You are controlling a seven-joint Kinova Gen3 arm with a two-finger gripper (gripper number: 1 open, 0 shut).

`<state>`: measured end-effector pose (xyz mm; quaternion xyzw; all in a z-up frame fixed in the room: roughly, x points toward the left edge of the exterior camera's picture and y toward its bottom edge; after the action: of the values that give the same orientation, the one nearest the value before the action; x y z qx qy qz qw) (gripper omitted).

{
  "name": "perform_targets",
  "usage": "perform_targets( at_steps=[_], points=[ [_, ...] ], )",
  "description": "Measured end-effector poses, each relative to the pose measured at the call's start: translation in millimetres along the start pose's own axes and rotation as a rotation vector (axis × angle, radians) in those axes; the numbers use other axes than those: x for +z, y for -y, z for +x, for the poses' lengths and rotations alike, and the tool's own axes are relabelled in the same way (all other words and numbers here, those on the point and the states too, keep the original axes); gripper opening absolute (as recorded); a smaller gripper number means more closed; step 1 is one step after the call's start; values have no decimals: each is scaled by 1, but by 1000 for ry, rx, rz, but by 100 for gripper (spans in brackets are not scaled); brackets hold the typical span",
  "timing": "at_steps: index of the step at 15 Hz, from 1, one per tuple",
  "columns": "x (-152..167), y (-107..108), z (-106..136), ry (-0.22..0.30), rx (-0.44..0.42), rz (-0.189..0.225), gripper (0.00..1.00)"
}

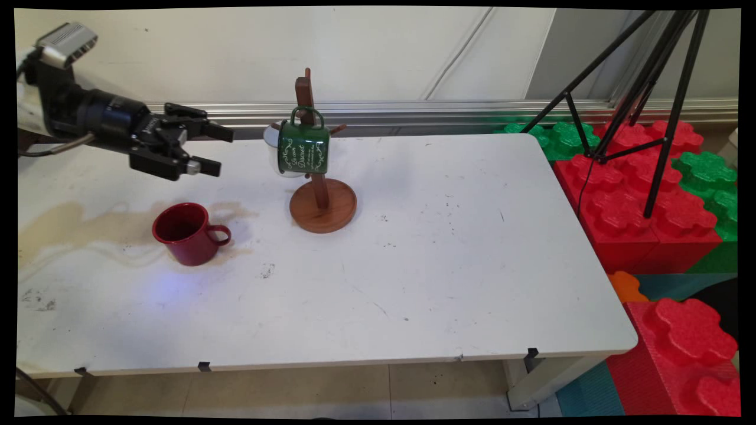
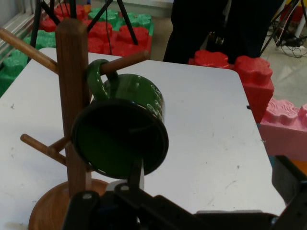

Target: Pick up the green mug from the rack

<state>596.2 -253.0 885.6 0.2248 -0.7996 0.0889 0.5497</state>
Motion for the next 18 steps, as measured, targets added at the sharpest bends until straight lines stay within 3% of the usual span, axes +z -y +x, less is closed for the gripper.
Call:
perform_targets(
  at_steps=[18],
  points=[
    [77, 22, -9, -39, -9, -4, 100]
  ],
)
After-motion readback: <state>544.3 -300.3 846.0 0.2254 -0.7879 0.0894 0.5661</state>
